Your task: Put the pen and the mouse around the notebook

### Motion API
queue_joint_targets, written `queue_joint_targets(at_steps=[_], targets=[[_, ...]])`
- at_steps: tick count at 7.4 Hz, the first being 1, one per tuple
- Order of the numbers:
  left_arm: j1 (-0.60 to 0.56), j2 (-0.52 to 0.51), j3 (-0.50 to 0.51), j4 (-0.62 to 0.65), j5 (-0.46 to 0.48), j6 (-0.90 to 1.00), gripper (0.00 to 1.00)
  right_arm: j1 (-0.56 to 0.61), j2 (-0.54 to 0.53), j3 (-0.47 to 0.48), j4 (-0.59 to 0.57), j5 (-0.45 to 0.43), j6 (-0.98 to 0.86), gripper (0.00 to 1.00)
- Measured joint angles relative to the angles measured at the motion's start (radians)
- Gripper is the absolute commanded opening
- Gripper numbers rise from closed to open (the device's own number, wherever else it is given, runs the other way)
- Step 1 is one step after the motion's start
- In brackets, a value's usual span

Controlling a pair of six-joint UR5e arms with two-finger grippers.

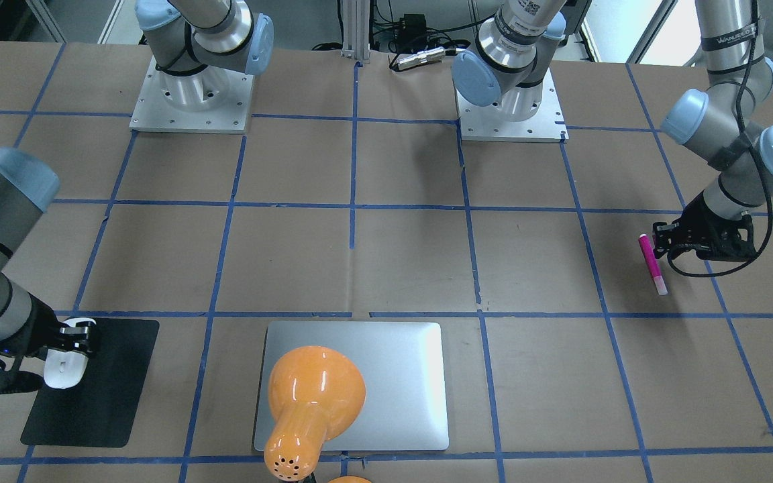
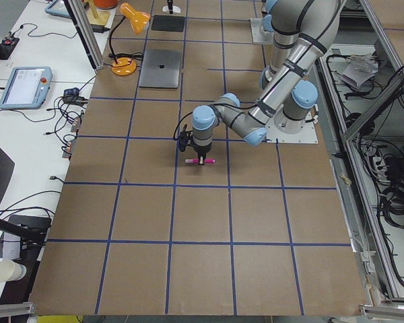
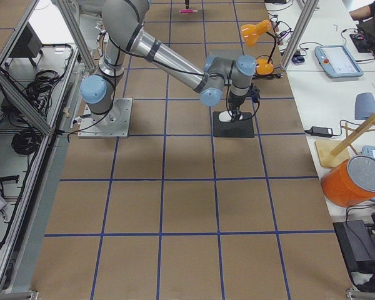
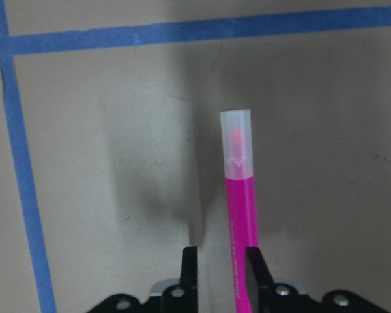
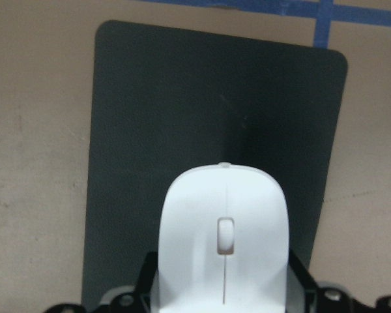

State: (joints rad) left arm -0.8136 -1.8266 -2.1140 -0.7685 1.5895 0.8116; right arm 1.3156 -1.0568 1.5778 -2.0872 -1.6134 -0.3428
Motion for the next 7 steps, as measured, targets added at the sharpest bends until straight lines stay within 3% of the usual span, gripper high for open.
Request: queue_joint_targets(at_steps=[1, 2, 3, 4, 6, 7], targets=[[0.000, -0.003, -0.004, 0.000, -0.004, -0.012, 0.37, 0.013, 0.032, -0.024, 0.000, 0.000, 0.021, 0.17], [0.001, -0.007, -0.006, -0.001, -0.005, -0.023, 0.37, 0.019, 0.050, -0.032, -0.002, 0.000, 0.031, 0.31], [0.002, -0.011, -0.007, -0.002, -0.006, -0.029, 0.37, 0.020, 0.068, -0.033, -0.004, -0.002, 0.035, 0.73], [0.002, -0.015, -0.010, -0.002, -0.007, -0.031, 0.37, 0.020, 0.083, -0.033, -0.005, -0.005, 0.039, 1.00], [0.002, -0.021, -0.022, 0.000, -0.008, -0.033, 0.30, 0.019, 0.092, -0.035, -0.004, -0.006, 0.045, 1.00], [0.002, -0.022, -0.025, 0.002, -0.008, -0.034, 0.03, 0.020, 0.087, -0.042, 0.003, -0.013, 0.047, 1.00]])
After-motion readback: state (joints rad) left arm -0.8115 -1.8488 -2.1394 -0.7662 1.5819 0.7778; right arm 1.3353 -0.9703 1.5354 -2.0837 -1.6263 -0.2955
